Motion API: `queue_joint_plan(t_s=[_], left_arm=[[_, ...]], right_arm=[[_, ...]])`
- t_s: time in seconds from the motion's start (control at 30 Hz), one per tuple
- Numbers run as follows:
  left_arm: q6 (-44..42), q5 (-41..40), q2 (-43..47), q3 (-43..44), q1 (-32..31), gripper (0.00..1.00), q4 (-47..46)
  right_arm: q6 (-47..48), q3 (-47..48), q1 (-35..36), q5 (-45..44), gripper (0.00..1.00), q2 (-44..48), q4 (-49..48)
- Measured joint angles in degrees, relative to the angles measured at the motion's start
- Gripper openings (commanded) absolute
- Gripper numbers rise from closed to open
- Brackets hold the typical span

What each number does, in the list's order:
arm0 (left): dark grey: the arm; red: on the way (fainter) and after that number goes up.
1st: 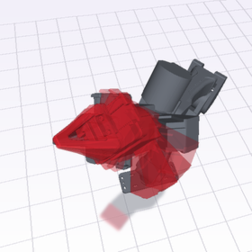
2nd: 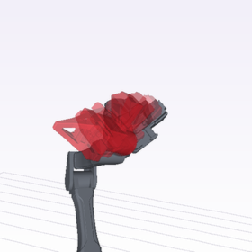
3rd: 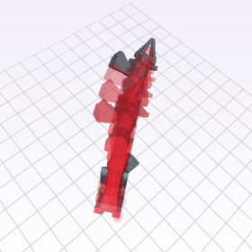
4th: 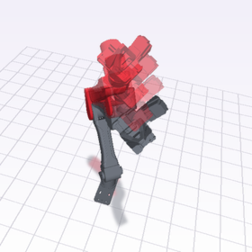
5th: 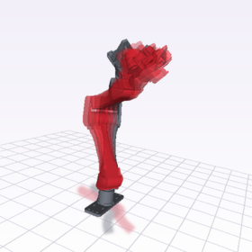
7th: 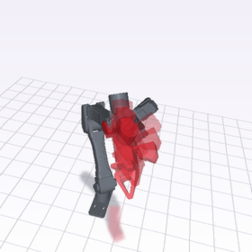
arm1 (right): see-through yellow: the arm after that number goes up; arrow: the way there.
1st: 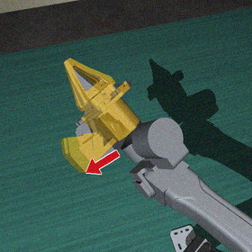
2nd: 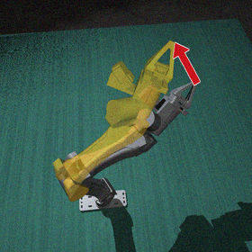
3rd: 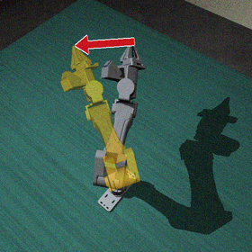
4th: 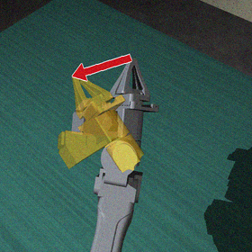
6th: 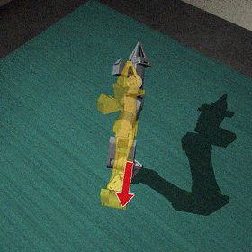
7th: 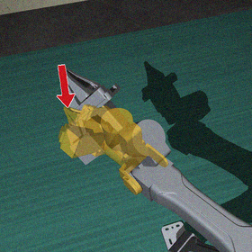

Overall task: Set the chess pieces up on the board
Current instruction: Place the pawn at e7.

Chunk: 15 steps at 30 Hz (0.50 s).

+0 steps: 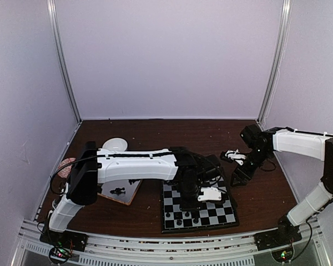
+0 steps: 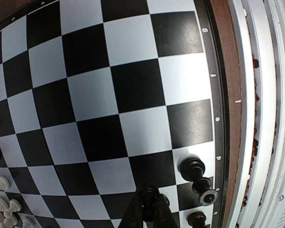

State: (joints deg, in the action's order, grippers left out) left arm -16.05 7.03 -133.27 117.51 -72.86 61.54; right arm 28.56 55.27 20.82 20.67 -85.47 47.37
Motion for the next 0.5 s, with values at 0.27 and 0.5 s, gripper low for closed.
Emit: queue_joint_plan(t_s=[0.27, 0.5], left_arm=[[-0.17, 0.48, -0.11, 0.22, 0.0, 0.06, 0.17], [-0.61, 1.31, -0.26, 0.28, 0.0, 0.06, 0.31]], right_arm=[[0.0, 0.0, 0.0, 0.0, 0.76, 0.0, 0.0], [0.02, 0.0, 0.0, 0.0, 0.76, -0.02, 0.02]])
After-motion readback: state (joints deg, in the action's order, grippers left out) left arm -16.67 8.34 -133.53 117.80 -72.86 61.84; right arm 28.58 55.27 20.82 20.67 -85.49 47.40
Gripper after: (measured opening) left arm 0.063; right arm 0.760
